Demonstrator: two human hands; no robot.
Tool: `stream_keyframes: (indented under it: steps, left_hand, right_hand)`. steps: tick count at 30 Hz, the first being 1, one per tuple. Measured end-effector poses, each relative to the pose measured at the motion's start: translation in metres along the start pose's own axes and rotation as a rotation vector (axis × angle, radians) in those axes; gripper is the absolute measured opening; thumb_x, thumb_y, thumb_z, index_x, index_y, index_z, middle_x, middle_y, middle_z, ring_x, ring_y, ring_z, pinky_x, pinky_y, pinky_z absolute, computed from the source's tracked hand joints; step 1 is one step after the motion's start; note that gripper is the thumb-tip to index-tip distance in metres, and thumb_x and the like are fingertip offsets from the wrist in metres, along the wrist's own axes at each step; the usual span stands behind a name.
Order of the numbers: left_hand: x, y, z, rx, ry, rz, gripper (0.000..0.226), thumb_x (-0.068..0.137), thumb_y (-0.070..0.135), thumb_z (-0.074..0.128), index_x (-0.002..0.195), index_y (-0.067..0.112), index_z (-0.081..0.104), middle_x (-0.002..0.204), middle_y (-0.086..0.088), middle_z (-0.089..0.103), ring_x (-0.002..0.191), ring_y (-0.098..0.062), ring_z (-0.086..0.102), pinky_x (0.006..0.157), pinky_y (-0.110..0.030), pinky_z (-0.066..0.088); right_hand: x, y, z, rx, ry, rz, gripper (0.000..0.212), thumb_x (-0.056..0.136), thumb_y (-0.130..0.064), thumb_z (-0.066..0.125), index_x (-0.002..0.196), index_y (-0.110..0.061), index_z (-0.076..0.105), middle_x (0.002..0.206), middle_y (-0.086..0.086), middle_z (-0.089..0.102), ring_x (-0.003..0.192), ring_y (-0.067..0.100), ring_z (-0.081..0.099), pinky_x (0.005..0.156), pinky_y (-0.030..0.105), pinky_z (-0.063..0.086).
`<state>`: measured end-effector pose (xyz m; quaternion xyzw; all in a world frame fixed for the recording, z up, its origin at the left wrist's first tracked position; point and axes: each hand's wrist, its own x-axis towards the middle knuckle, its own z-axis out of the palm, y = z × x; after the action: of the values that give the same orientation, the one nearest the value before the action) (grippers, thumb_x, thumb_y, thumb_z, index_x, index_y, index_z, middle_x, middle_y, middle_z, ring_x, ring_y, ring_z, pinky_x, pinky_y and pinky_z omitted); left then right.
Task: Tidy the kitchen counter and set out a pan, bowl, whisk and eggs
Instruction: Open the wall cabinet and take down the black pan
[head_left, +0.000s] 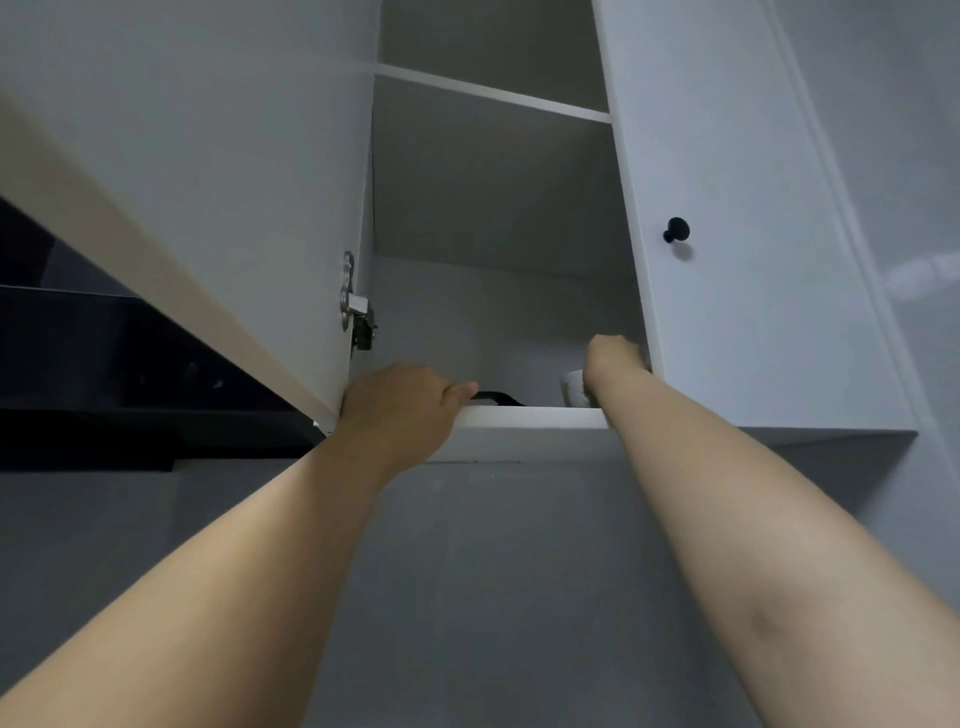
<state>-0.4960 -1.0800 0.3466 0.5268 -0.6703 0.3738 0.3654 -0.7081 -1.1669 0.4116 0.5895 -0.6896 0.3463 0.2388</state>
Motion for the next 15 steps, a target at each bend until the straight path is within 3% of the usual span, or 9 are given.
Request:
stream_keyframes:
  steps: [4, 7, 11, 13, 15]
  left_hand:
    - [-0.0002, 0.0006, -0.0019, 0.004, -0.007, 0.000, 0.051, 0.101, 0.046, 0.025, 0.095, 0.019, 0.067, 0.101, -0.004, 0.064, 0.096, -0.026, 0.057, 0.072, -0.031, 0.039]
    - [-0.0006, 0.0008, -0.0011, 0.008, -0.012, -0.001, 0.051, 0.100, 0.047, 0.025, 0.093, 0.020, 0.067, 0.101, -0.004, 0.065, 0.097, -0.027, 0.057, 0.074, -0.031, 0.041]
    - [-0.0012, 0.0012, -0.0021, 0.016, -0.002, -0.008, 0.051, 0.100, 0.048, 0.024, 0.098, 0.022, 0.069, 0.104, -0.003, 0.066, 0.101, -0.026, 0.057, 0.078, -0.032, 0.043]
    - [-0.0021, 0.0027, -0.0032, 0.016, -0.007, -0.010, 0.051, 0.100, 0.047, 0.024, 0.100, 0.022, 0.068, 0.105, -0.003, 0.065, 0.101, -0.026, 0.057, 0.078, -0.032, 0.043]
    - [-0.0029, 0.0031, -0.0039, 0.016, -0.007, -0.009, 0.051, 0.101, 0.047, 0.024, 0.098, 0.021, 0.068, 0.105, -0.004, 0.065, 0.101, -0.026, 0.057, 0.078, -0.032, 0.043]
  right_hand:
    - [0.0007, -0.0010, 0.0009, -0.124, -0.021, 0.010, 0.027, 0.088, -0.006, 0.055, 0.114, -0.005, 0.060, 0.116, 0.010, 0.062, 0.109, 0.026, 0.061, 0.080, 0.028, 0.048]
    - [0.0016, -0.0005, 0.0024, -0.188, -0.050, 0.017, 0.031, 0.091, -0.013, 0.051, 0.122, -0.008, 0.057, 0.123, 0.008, 0.059, 0.114, 0.024, 0.058, 0.086, 0.028, 0.048]
    - [-0.0021, -0.0032, 0.0033, -0.237, -0.069, 0.025, 0.045, 0.092, -0.019, 0.050, 0.135, -0.007, 0.045, 0.138, 0.016, 0.043, 0.128, 0.029, 0.042, 0.091, 0.035, 0.048]
    - [-0.0059, -0.0044, 0.0002, -0.260, -0.024, 0.000, 0.048, 0.091, -0.020, 0.053, 0.136, -0.006, 0.043, 0.139, 0.019, 0.039, 0.126, 0.030, 0.043, 0.088, 0.036, 0.050]
    - [-0.0072, -0.0055, -0.0013, -0.247, 0.034, -0.049, 0.042, 0.087, -0.013, 0.056, 0.128, -0.007, 0.050, 0.131, 0.015, 0.048, 0.119, 0.029, 0.049, 0.078, 0.035, 0.048]
